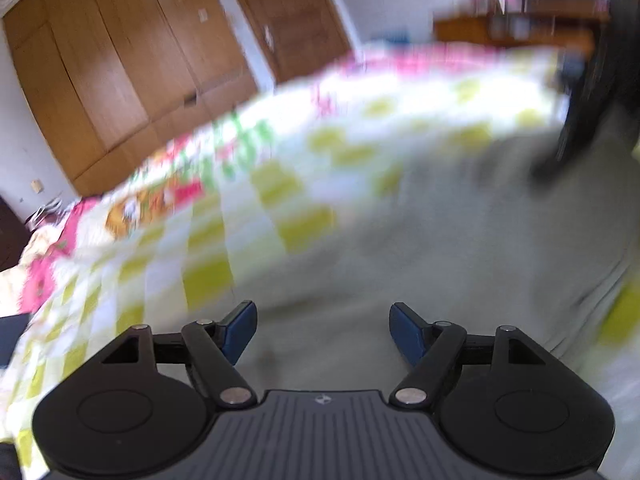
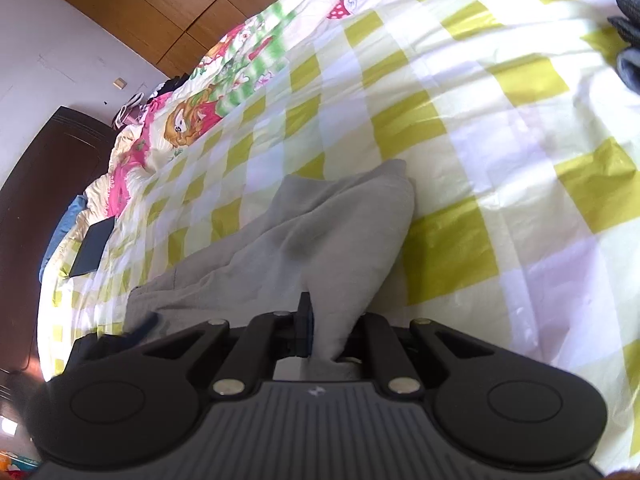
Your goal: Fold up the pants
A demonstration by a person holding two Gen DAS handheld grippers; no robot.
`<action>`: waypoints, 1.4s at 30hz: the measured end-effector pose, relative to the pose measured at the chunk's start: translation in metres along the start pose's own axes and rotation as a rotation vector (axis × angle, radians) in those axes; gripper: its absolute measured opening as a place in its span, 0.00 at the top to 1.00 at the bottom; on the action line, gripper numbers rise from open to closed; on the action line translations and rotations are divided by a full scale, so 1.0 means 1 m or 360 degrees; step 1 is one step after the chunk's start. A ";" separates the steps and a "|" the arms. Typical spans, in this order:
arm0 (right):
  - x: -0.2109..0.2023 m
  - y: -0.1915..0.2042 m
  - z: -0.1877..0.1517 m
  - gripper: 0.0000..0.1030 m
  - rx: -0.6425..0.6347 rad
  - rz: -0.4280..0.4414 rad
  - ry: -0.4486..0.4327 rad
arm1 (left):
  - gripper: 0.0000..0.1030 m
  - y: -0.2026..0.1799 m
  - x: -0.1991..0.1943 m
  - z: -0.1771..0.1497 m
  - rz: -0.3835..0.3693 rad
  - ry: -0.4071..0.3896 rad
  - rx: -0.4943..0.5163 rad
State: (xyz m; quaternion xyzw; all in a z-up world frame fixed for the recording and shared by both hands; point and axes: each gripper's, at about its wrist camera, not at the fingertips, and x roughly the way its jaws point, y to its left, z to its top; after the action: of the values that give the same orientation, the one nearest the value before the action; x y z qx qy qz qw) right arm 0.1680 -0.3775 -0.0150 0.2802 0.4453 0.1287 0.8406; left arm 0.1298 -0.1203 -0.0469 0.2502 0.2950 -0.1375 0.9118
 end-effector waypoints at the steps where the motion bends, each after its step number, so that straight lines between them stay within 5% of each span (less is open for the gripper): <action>1: -0.003 0.005 0.000 0.93 0.0002 0.0008 -0.0005 | 0.17 -0.003 0.004 -0.006 0.0018 -0.0004 -0.0011; 6: -0.018 0.047 0.006 0.93 -0.0133 -0.0012 -0.0061 | 0.17 0.007 -0.015 -0.006 0.0152 -0.0127 -0.0088; 9: -0.018 0.087 0.011 0.93 -0.0275 -0.0048 -0.0076 | 0.18 0.006 -0.010 -0.017 0.0049 -0.0042 -0.0046; 13: -0.002 0.151 0.004 0.93 -0.0537 -0.0096 -0.0060 | 0.18 0.031 -0.037 -0.032 -0.0042 -0.0046 -0.0245; 22: 0.100 0.267 -0.060 0.93 -0.1079 -0.0153 0.0174 | 0.17 0.070 -0.073 -0.082 -0.0193 -0.0010 -0.0429; 29: 0.152 0.293 -0.108 0.85 -0.1369 -0.0288 0.0401 | 0.17 0.070 -0.070 -0.091 -0.0259 -0.0020 -0.0403; 33: 0.152 0.293 -0.105 0.80 -0.1328 -0.0314 0.0404 | 0.17 0.077 -0.068 -0.092 -0.0304 -0.0039 -0.0437; 36: 0.157 0.296 -0.098 0.60 -0.1281 -0.0312 0.0455 | 0.17 0.078 -0.069 -0.092 -0.0320 -0.0048 -0.0456; 42: 0.169 0.320 -0.098 0.57 -0.1355 -0.0352 0.0434 | 0.17 0.084 -0.071 -0.095 -0.0350 -0.0070 -0.0488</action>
State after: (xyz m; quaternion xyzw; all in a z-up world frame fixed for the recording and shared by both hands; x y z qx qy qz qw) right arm 0.1948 -0.0050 0.0142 -0.1588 0.4866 0.2455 0.8233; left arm 0.0625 0.0083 -0.0394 0.0715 0.3182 -0.1950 0.9250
